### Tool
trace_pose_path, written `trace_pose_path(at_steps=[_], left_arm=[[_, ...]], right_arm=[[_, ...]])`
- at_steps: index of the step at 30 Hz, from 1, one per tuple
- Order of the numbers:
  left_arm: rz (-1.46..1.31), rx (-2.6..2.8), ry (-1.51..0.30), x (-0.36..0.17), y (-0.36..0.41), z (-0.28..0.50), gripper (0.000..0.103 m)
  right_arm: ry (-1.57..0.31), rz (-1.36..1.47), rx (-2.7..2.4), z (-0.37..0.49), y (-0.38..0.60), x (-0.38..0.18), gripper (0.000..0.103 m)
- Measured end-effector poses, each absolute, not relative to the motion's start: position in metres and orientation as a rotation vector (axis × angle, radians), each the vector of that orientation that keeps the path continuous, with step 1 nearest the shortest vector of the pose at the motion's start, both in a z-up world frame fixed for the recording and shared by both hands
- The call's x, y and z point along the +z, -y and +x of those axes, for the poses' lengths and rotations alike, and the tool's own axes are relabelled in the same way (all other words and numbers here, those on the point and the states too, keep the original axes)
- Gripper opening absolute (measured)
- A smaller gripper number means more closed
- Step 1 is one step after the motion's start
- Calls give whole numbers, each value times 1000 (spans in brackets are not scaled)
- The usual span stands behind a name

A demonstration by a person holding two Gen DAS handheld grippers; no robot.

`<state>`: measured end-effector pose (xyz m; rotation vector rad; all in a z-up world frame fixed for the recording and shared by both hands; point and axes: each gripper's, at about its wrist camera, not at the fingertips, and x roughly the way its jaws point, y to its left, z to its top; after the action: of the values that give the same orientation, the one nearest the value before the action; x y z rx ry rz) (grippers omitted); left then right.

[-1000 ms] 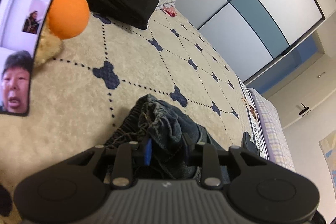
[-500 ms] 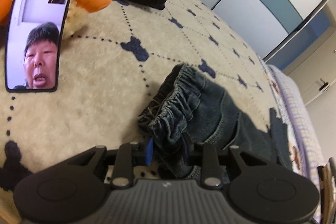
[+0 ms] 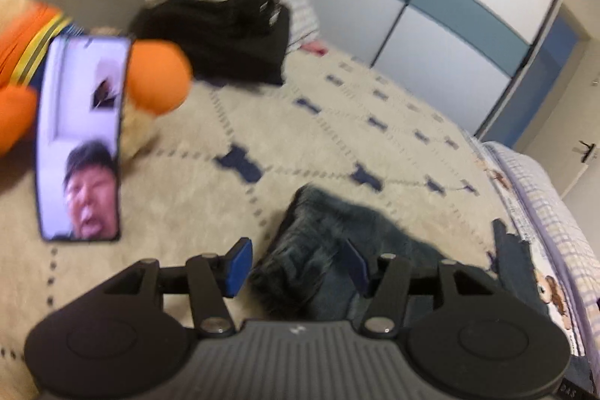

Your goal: Fold clothes

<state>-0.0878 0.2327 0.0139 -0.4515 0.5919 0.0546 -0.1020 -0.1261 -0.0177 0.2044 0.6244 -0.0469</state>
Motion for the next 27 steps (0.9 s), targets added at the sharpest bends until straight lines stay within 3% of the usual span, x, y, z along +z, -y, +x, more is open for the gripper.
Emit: trace_pose_path(at_steps=[15, 27], left_arm=[[-384, -281, -725, 5, -136, -43, 62], [-354, -354, -833, -16, -96, -18, 68]], right_arm=[[-583, 118, -58, -63, 136, 16, 47], [-683, 139, -64, -27, 148, -13, 50]])
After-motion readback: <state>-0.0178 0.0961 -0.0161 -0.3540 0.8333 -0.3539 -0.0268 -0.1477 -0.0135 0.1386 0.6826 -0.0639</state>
